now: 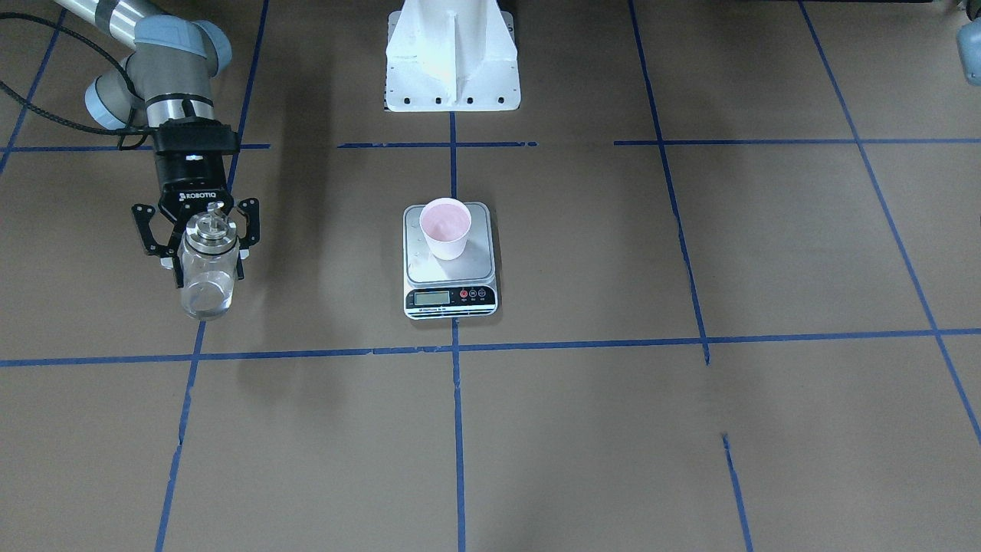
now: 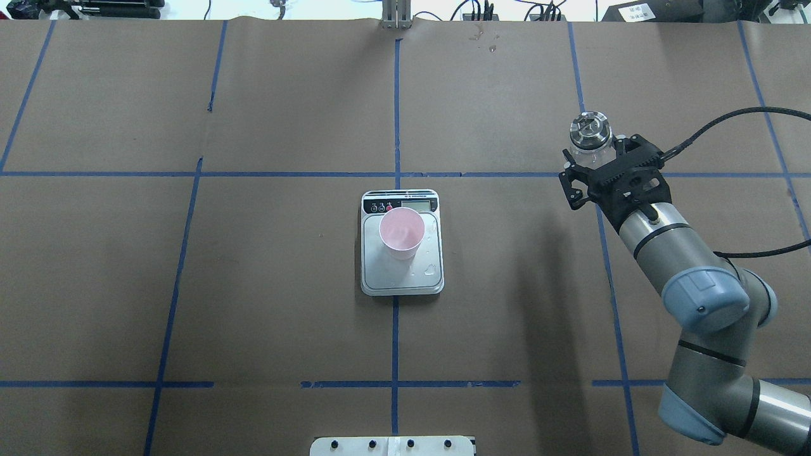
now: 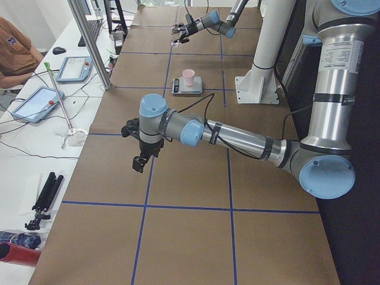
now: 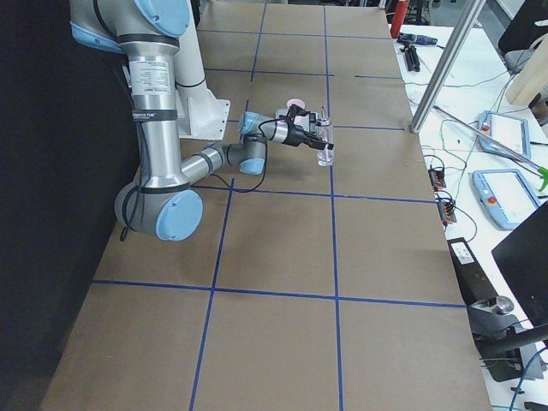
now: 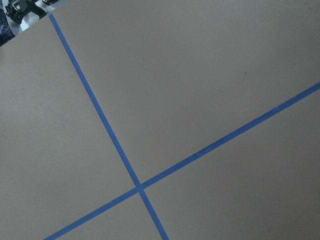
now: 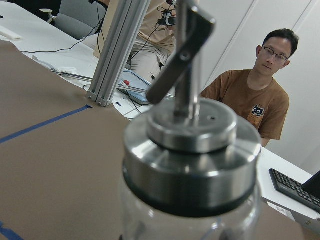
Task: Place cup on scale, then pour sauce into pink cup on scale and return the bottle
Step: 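Carry the upright bottle back toward its starting spot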
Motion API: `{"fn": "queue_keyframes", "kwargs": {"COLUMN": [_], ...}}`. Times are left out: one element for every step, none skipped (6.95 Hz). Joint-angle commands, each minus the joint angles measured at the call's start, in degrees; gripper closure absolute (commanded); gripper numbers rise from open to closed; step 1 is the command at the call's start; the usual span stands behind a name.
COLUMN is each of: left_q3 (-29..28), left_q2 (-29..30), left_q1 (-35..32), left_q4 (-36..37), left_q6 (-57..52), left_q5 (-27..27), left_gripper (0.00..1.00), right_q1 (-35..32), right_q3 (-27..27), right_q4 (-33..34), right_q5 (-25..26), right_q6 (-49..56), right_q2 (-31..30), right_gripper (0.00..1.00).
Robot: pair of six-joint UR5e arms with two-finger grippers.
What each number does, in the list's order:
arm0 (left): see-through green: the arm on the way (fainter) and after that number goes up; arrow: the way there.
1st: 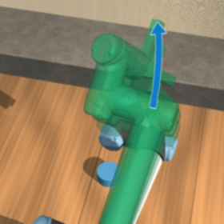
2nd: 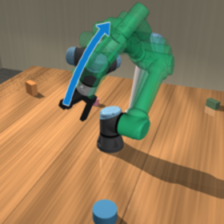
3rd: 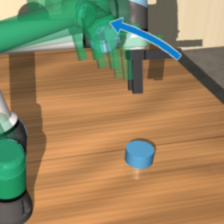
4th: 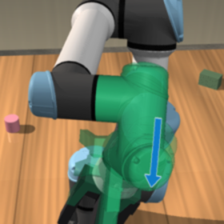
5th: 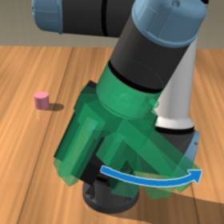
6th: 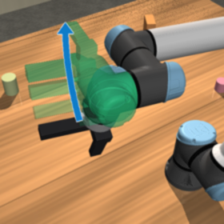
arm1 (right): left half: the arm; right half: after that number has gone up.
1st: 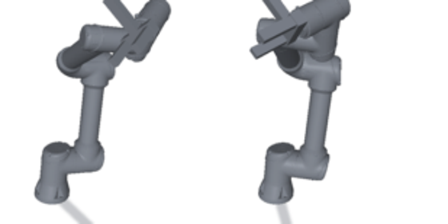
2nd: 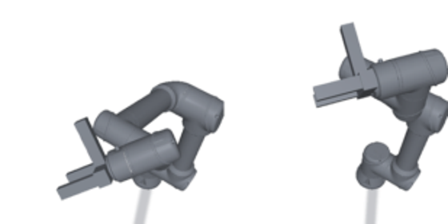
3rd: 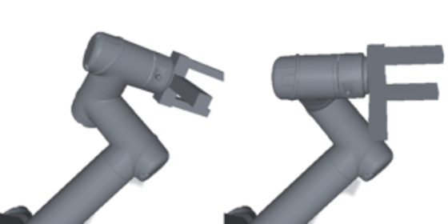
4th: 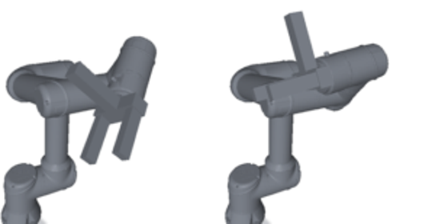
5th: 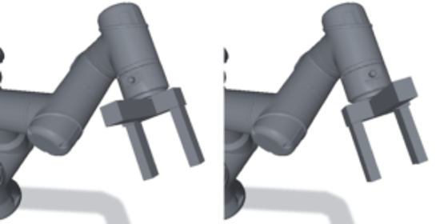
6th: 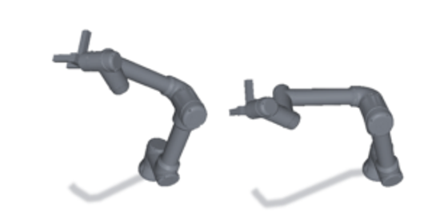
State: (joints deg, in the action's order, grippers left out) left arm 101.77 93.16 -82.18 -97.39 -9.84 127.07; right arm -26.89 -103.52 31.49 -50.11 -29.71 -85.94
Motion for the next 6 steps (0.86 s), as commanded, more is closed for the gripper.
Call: {"fn": "queue_keyframes", "kwargs": {"left_q3": [0.0,0.0,0.0,0.0,0.09,0.35], "left_q2": [0.0,-0.09,-0.09,0.0,0.0,0.0], "left_q1": [0.0,0.0,0.0,0.0,0.0,0.0], "left_q4": [0.0,0.0,0.0,0.0,0.0,0.0], "left_q6": [0.0,0.0,0.0,0.0,0.0,0.09], "left_q5": [0.02,-0.07,0.02,0.02,0.02,-0.07], "left_gripper": [0.0,0.0,0.0,0.0,0.0,0.0], "right_q1": [0.09,0.0,0.0,0.0,0.08,0.17], "right_q3": [-1.76,-1.94,-2.03,-1.77,-2.12,-2.82], "right_q4": [0.06,0.06,-0.02,0.15,2.07,6.09], "right_q5": [-0.95,-2.18,-3.49,-3.42,-3.42,-3.42], "right_q6": [-9.21,-13.23,-16.06,-20.52,-24.57,-27.74], "right_q2": [-2.46,-3.95,-4.93,-5.28,-6.68,-6.95], "right_gripper": [1.0,1.0,1.0,1.0,1.0,1.0]}}
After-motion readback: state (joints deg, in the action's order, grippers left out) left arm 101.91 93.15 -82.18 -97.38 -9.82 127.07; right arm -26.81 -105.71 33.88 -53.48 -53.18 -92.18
